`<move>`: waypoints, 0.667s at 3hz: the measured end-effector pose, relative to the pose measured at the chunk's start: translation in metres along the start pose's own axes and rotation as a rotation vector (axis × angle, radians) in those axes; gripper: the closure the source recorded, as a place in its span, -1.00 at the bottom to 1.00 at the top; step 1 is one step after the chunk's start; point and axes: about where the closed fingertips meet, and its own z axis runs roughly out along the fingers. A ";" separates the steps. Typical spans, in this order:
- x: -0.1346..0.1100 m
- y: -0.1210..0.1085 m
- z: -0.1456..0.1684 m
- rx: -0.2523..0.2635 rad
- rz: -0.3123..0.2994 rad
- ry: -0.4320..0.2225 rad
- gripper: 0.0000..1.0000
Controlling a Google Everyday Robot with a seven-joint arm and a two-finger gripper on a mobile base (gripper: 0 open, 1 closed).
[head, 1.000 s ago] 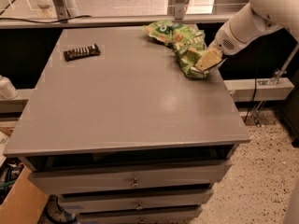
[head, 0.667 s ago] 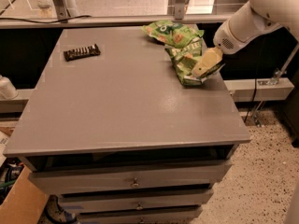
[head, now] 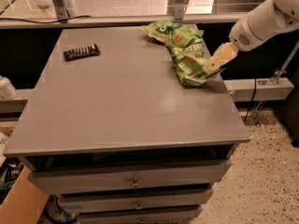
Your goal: Move green jalapeno chip bag near green rice chip bag
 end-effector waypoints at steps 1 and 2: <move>0.009 -0.014 -0.021 0.023 0.031 -0.057 -1.00; 0.028 -0.019 -0.048 0.010 0.039 -0.114 -1.00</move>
Offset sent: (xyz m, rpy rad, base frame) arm -0.0529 -0.0914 0.0445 0.1646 -0.1075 0.0073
